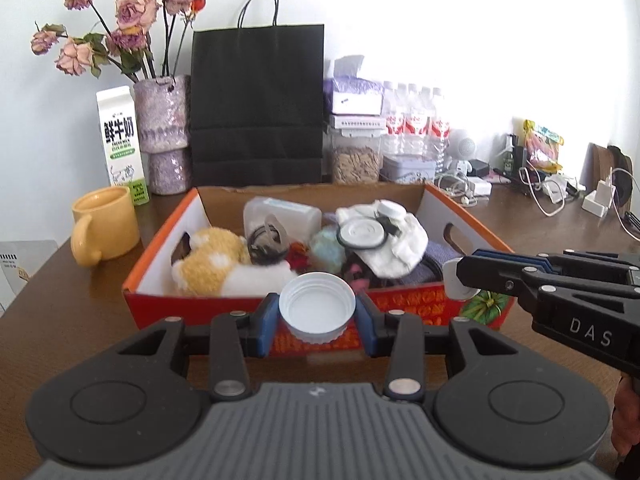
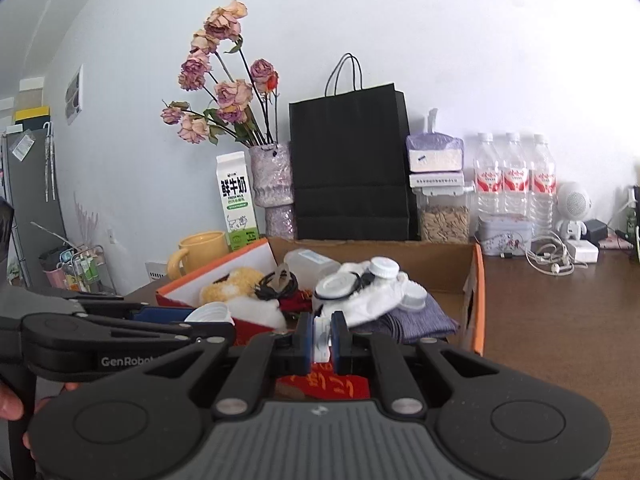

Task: Organize objects
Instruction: 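Carry both white caps into the box and open both grippers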

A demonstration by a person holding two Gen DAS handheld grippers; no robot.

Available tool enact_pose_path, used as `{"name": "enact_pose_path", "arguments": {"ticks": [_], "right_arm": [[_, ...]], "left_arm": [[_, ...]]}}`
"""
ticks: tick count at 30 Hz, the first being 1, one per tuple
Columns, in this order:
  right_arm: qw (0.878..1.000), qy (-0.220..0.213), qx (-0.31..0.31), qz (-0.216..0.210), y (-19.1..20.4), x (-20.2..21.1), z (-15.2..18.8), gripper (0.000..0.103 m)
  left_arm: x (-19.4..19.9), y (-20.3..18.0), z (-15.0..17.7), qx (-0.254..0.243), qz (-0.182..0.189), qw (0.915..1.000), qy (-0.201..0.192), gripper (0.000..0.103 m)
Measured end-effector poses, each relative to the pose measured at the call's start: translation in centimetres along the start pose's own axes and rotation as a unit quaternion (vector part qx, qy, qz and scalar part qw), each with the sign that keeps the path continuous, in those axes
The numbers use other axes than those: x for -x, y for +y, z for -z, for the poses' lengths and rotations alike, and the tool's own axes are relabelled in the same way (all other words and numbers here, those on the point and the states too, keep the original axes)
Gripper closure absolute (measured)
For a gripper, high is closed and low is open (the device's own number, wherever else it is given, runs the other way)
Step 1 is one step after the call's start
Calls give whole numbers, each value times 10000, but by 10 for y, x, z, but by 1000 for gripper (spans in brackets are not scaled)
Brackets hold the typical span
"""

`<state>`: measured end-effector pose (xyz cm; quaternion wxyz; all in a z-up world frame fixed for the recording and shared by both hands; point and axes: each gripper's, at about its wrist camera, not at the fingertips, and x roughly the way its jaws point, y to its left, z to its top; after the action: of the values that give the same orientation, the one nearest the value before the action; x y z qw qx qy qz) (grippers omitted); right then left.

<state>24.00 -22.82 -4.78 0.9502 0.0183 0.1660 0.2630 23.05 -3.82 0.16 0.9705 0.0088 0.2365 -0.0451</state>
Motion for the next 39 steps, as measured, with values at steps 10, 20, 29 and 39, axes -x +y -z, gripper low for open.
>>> {"name": "enact_pose_path", "arguments": {"ticks": [10, 20, 29, 39], "right_arm": [[9998, -68, 184, -78, 14, -32, -26, 95], [9994, 7, 325, -140, 24, -81, -42, 95], [9994, 123, 298, -117, 17, -117, -45, 95], [9983, 189, 333, 446, 7, -116, -37, 24]], "left_arm": [[-12, 24, -26, 101, -166, 9994, -296, 63], [-44, 50, -45, 127, -311, 9987, -390, 62], [-76, 63, -54, 127, -123, 9994, -305, 62], [-70, 72, -52, 63, -401, 9978, -517, 0]]}}
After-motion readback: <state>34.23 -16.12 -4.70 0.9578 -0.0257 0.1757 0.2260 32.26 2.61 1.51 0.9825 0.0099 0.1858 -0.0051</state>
